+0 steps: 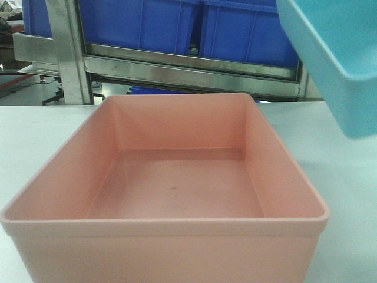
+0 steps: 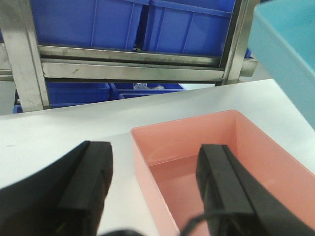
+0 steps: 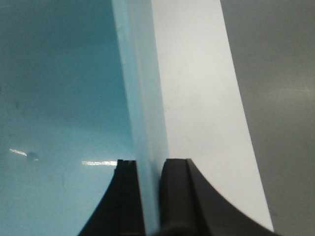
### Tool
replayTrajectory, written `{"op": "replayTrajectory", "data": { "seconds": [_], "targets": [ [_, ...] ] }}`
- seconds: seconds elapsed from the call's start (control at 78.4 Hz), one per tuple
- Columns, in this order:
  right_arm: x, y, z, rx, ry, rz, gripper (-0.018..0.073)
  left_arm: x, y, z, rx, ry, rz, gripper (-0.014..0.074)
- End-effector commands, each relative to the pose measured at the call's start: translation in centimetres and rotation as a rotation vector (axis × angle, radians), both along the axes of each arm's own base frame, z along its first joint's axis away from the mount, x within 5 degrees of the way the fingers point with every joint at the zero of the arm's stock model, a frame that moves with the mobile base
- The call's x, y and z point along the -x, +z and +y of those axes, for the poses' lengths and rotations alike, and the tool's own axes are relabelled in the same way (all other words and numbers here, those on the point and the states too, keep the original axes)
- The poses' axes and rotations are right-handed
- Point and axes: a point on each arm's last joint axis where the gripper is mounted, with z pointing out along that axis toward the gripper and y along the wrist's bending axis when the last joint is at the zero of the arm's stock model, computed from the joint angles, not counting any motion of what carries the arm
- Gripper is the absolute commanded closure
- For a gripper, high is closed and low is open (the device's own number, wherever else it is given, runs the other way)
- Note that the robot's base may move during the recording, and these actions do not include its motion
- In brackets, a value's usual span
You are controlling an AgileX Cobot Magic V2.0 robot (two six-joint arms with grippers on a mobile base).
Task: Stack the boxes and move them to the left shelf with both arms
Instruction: 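Grip the light-blue bin wall with the right gripper and lift it, then lower the light-blue bin into the pink bin with the right gripper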
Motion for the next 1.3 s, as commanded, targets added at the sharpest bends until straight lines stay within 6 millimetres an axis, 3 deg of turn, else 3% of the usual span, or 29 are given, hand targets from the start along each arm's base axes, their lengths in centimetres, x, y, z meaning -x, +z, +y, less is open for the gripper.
{"op": "replayTrajectory", "data": {
  "seconds": [0.0,0.23,0.459,0.855,1.289],
  "targets": [
    [2.2,4.9,1.4,-0.117,-0.021,-0.230,0.0502,0.0,1.7,0.1,0.049,0.014,-0.092,0.0295],
    [3.2,4.8,6.0,-0.276,0.087,-0.118,0.0504,0.0,1.7,0.1,0.049,0.014,-0.092,0.0295],
    [3.8,2.3,12.4,-0.459,0.099,0.070,0.0504,0.0,1.7,0.1,0.049,0.014,-0.092,0.0295],
    [3.3,-1.8,19.6,-0.403,0.148,0.199,0.0504,0.0,1.7,0.1,0.049,0.014,-0.092,0.0295],
    [1.9,-4.6,22.6,-0.398,0.175,0.269,0.0504,0.0,1.7,0.1,0.049,0.014,-0.092,0.0295]
  ]
}}
